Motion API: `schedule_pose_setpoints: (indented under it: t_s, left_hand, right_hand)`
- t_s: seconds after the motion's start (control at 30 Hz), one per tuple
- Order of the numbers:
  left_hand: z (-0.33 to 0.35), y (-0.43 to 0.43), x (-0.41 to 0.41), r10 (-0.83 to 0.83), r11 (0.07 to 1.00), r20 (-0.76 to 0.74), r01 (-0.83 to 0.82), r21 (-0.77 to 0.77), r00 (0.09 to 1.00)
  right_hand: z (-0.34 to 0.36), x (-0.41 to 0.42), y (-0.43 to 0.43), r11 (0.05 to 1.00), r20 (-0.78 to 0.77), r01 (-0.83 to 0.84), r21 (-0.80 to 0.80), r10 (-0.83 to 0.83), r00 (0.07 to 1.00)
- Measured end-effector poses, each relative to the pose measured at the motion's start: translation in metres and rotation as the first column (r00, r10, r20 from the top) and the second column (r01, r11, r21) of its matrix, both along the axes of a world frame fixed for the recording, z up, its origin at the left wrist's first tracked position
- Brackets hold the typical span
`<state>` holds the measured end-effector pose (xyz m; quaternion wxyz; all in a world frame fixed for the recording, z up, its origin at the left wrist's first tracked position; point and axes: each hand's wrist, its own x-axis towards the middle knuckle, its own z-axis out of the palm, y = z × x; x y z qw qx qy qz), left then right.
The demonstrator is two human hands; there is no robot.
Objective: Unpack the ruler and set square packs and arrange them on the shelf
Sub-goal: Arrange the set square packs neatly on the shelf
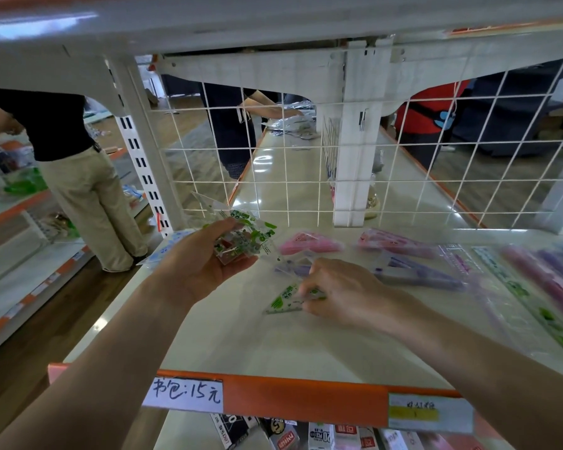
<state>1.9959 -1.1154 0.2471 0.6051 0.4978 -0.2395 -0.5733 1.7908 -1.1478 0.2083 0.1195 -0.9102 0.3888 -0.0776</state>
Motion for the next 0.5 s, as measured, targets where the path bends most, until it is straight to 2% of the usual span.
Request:
schedule_pose_setpoints:
  t_s: [0.17,0.27,0.33,0.4,0.5]
  left_hand:
    - [0.0,-0.001,0.003,0.002,1.0,0.001,-0.002,0.011,1.0]
    - [-0.001,0.0,0.002,0.0,1.0,-0.002,0.0,0.022,1.0]
    - [0.001,0.0,0.001,-0.001,1.0,0.001,0.001,0.021,1.0]
    - [0.003,0.0,0.001,0.004,1.0,0.005,-0.004,0.016,1.0]
    - [0.003,0.001,0.001,0.006,1.0,0.008,-0.006,0.012,1.0]
  right_hand:
    - [-0.005,-0.006,0.014,0.997,-0.007,-0.041,-0.063,0.041,0.999]
    - [-0.004,-0.005,0.013,0.999,-0.021,-0.034,-0.018,0.033,0.999]
    - [0.0,-0.006,0.006,0.999,-0.012,0.022,0.031,-0.022,1.0]
    - [0.007,-0.006,-0.007,0.994,0.018,0.11,0.007,-0.11,0.994]
    - [0.014,-0.008,-0.028,0.983,-0.04,0.184,0.014,-0.183,0.982]
